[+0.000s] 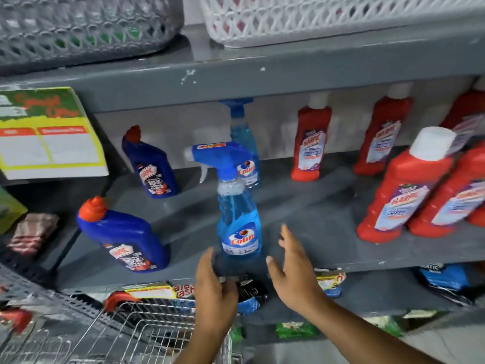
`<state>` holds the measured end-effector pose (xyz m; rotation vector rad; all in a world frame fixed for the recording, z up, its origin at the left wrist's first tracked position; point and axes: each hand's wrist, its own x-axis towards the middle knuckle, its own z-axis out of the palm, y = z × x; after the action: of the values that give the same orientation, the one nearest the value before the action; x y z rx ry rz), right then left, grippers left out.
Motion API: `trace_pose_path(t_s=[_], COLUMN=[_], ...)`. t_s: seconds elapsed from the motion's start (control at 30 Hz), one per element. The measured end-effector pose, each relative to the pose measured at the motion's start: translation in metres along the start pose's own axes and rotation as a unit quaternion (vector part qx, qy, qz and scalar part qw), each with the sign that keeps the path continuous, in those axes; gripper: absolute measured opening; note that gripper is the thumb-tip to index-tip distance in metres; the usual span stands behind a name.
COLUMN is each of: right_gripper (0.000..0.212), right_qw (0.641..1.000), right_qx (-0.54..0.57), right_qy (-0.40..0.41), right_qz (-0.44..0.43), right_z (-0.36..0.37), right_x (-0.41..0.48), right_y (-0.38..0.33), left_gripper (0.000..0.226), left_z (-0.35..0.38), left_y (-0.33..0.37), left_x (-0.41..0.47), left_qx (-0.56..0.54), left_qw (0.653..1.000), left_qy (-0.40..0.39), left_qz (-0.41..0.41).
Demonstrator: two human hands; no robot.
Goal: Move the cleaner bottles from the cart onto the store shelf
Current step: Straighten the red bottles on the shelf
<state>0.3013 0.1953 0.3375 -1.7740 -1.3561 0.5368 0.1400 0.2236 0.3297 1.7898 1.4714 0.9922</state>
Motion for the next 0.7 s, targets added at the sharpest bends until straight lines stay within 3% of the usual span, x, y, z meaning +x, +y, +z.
trace_pose_path(t_s=[0.1, 0.2, 0.27, 0.37, 0.47, 0.7], right_gripper=[0.059, 0.056, 0.061, 0.067, 0.067, 0.049], right_qw=[0.989, 0.976, 0.969, 0.981, 0.995, 1.0], right_qx=[0.043, 0.04, 0.035, -0.009, 0.01, -0.005], right_qy=[0.134, 0.213, 0.24, 0.176, 0.076, 0.015], right_qz=[-0.034, -0.01, 0.037, 0.084, 0.067, 0.003], right_z=[-0.04, -0.093, -0.128, -0.162, -0.18, -0.186], right_x=[-0.026, -0.041, -0.035, -0.01, 0.006, 0.014], right_y=[0.032, 0.072, 0.101, 0.123, 0.132, 0.133], left_gripper=[0.055, 0.068, 0.078, 0.076, 0.078, 0.087], left_z=[0.014, 0.051, 0.088, 0.146, 0.194, 0.206], left_y=[0.007, 0.03, 0.063, 0.111, 0.149, 0.136], left_x=[-0.033, -0.052, -0.055, -0.043, -0.02, -0.017], left_qx=[0.006, -0.01, -0.043, -0.08, -0.129, -0.175], left_qw=[0.995, 0.983, 0.976, 0.968, 0.959, 0.958], left_qy=[0.048, -0.05, -0.12, -0.207, -0.245, -0.223], left_qz=[0.092, 0.177, 0.176, 0.116, 0.059, 0.037])
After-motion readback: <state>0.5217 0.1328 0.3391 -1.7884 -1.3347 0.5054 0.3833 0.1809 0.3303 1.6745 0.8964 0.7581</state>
